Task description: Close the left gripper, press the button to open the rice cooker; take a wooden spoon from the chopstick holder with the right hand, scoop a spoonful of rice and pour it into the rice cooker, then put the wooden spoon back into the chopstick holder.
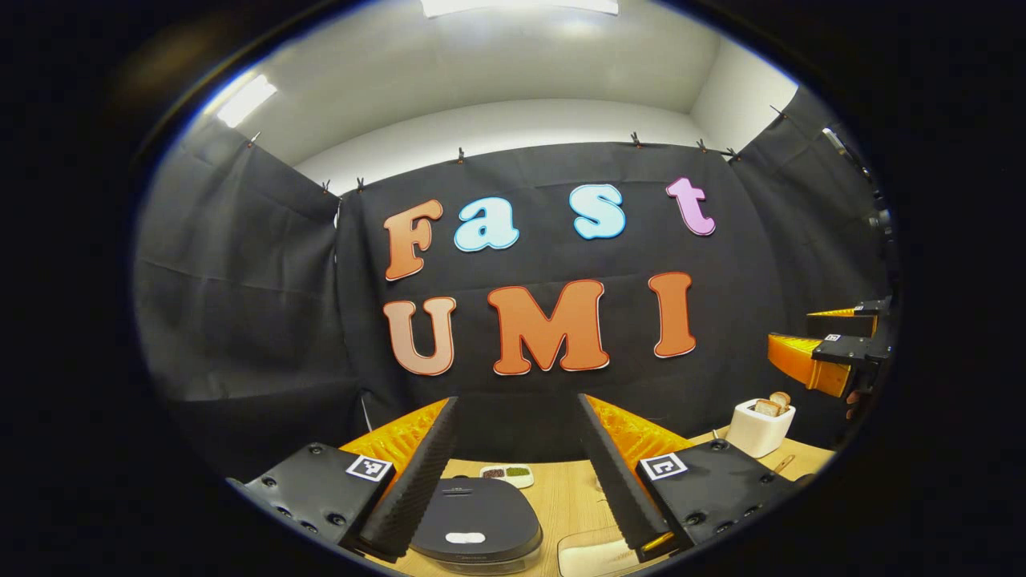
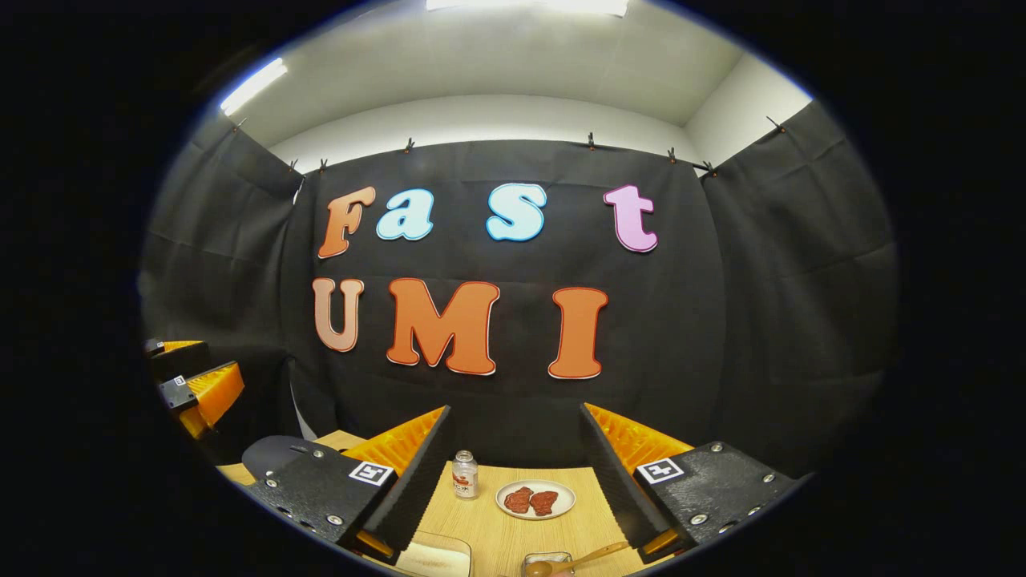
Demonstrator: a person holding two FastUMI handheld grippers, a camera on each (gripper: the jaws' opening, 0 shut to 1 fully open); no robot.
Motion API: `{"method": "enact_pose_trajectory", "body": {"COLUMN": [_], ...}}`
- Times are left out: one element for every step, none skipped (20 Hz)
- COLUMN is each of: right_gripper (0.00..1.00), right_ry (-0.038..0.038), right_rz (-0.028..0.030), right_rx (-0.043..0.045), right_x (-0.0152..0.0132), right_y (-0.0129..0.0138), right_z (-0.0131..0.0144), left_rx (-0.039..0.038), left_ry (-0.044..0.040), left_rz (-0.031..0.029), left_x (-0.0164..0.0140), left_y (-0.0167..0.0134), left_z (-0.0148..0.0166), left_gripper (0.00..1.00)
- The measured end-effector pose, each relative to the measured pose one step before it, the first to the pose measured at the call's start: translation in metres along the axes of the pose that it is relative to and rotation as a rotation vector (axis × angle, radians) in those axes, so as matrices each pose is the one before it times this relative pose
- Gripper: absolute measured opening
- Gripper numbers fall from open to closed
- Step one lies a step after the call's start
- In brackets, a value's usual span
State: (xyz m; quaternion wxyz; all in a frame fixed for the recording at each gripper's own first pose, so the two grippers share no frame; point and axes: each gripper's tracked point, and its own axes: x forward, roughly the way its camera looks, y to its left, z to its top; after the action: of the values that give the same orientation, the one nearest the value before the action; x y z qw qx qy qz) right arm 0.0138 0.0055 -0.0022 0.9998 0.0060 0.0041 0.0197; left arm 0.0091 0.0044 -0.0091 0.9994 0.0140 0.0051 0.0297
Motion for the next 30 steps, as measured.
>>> {"method": "enact_pose_trajectory", "body": {"right_gripper": [0.97, 0.97, 0.97, 0.97, 0.97, 0.96, 0.96, 0.97, 0.97, 0.95, 0.95, 0.95, 0.95, 0.95, 0.95, 0.95, 0.95, 0.97, 0.97, 0.95, 0.95, 0.95, 0.97, 0.95, 0.95, 0.95, 0.95, 0.95, 0.95, 0.95], "right_ry": [0.00046, -0.00112, 0.00156, 0.00239, 0.00439, 0.00375, 0.00364, 0.00309, 0.00086, 0.00405, 0.00461, 0.00685, 0.00643, 0.00612, 0.00722, 0.00661, 0.00512, 0.00439, 0.00759, 0.01131, 0.01581, 0.01615, 0.01367, 0.01265, 0.01247, 0.01312, 0.01236, 0.01189, 0.01171, 0.01268], "right_rz": [0.00170, -0.00108, -0.00127, -0.00181, -0.00250, -0.00034, -0.00208, -0.00223, -0.00507, -0.00459, -0.00591, -0.00698, -0.00307, -0.00849, -0.00847, -0.01147, -0.00927, -0.00811, -0.01118, -0.01088, -0.01616, -0.01278, -0.01142, -0.00861, -0.00865, -0.00886, -0.00754, -0.00954, -0.00958, -0.00974], "right_rx": [0.00046, -0.00148, -0.00230, -0.00249, -0.00011, 0.00220, 0.00214, -0.00004, -0.00280, -0.00404, -0.00376, -0.00175, -0.00091, -0.00134, -0.00234, -0.00308, -0.00218, -0.00254, -0.00246, -0.00305, -0.00410, -0.00427, -0.00193, -0.00146, -0.00293, -0.00455, -0.00467, -0.00495, -0.00725, -0.00931], "right_x": [0.00164, -0.00004, -0.00005, 0.00073, 0.00001, -0.00031, 0.00082, -0.00007, 0.00065, -0.00032, -0.00026, -0.00006, -0.00091, 0.00050, -0.00076, 0.00012, -0.00126, -0.00116, 0.00017, -0.00032, 0.00005, -0.00043, -0.00060, -0.00012, -0.00081, 0.00015, -0.00005, 0.00048, 0.00055, -0.00010], "right_y": [0.00075, -0.00047, -0.00108, -0.00028, -0.00093, 0.00017, -0.00105, -0.00140, -0.00148, -0.00236, -0.00231, -0.00423, -0.00113, -0.00301, -0.00404, -0.00346, -0.00441, -0.00309, -0.00392, -0.00374, -0.00521, -0.00497, -0.00319, -0.00326, -0.00356, -0.00293, -0.00269, -0.00327, -0.00405, -0.00294], "right_z": [-0.00023, -0.00066, -0.00169, -0.00163, -0.00239, -0.00194, -0.00143, -0.00134, -0.00149, -0.00209, -0.00287, -0.00215, -0.00324, -0.00149, -0.00315, -0.00300, -0.00293, -0.00282, -0.00334, -0.00431, -0.00553, -0.00551, -0.00517, -0.00448, -0.00491, -0.00518, -0.00482, -0.00417, -0.00487, -0.00460], "left_rx": [0.00538, 0.00608, 0.00254, 0.00617, 0.00862, 0.00352, -0.00092, -0.01768, -0.01960, -0.01955, -0.01947, -0.03579, -0.04601, -0.04409, -0.03465, -0.04218, -0.04002, -0.03253, -0.02002, -0.02150, -0.02464, -0.03005, -0.03712, -0.02898, -0.02612, -0.02263, -0.01624, -0.02037, -0.01559, -0.01425], "left_ry": [0.00049, -0.00006, 0.00302, 0.01513, 0.02112, 0.02120, 0.02556, 0.02723, 0.03840, 0.05103, 0.05443, 0.05605, 0.07092, 0.06227, 0.07850, 0.07297, 0.07609, 0.07388, 0.06470, 0.05742, 0.05656, 0.05923, 0.04132, 0.04480, 0.04066, 0.03825, 0.03406, 0.03034, 0.02438, 0.01899], "left_rz": [0.01362, 0.01510, 0.00702, 0.00617, -0.00836, 0.00905, 0.02998, -0.00263, -0.00703, -0.00147, -0.00136, 0.01771, -0.01536, -0.00329, 0.00581, -0.00391, -0.00860, 0.00109, 0.01277, 0.00361, -0.00591, -0.01297, -0.01164, -0.00632, 0.00999, 0.01490, -0.00362, -0.00831, -0.00832, 0.00511], "left_x": [0.00259, -0.00002, -0.00013, 0.00107, 0.00232, 0.00073, 0.00450, 0.00307, 0.00453, 0.00483, 0.00549, 0.00796, 0.00743, 0.00510, 0.01010, 0.00705, 0.00628, 0.01016, 0.00781, 0.00677, 0.00930, 0.00744, 0.00831, 0.00896, 0.00698, 0.00748, 0.00432, 0.00517, 0.00585, 0.00715], "left_y": [0.00396, 0.00510, 0.00315, -0.00064, -0.00012, 0.00265, 0.00865, 0.00214, 0.00291, 0.00387, 0.00506, 0.01261, -0.00124, 0.00504, 0.00759, 0.00722, 0.00353, 0.00531, 0.00714, 0.00662, 0.00321, 0.00008, 0.00212, 0.00486, 0.00748, 0.00770, 0.00375, 0.00116, 0.00023, 0.00374], "left_z": [0.00002, -0.00082, -0.00056, -0.00438, -0.00571, -0.00593, -0.00749, -0.00462, -0.00755, -0.01151, -0.01147, -0.00896, -0.00941, -0.01065, -0.01143, -0.01187, -0.01211, -0.01254, -0.00885, -0.00994, -0.00859, -0.00909, -0.00312, -0.00321, -0.00387, -0.00427, -0.00262, -0.00242, -0.00112, -0.00217], "left_gripper": [0.94, 0.87, 0.80, 0.73, 0.67, 0.60, 0.40, 0.20, 0.06, 0.07, 0.07, 0.06, 0.06, 0.05, 0.06, 0.06, 0.06, 0.05, 0.05, 0.05, 0.01, 0.10, 0.05, 0.05, 0.05, 0.06, 0.05, 0.03, 0.05, 0.05]}}
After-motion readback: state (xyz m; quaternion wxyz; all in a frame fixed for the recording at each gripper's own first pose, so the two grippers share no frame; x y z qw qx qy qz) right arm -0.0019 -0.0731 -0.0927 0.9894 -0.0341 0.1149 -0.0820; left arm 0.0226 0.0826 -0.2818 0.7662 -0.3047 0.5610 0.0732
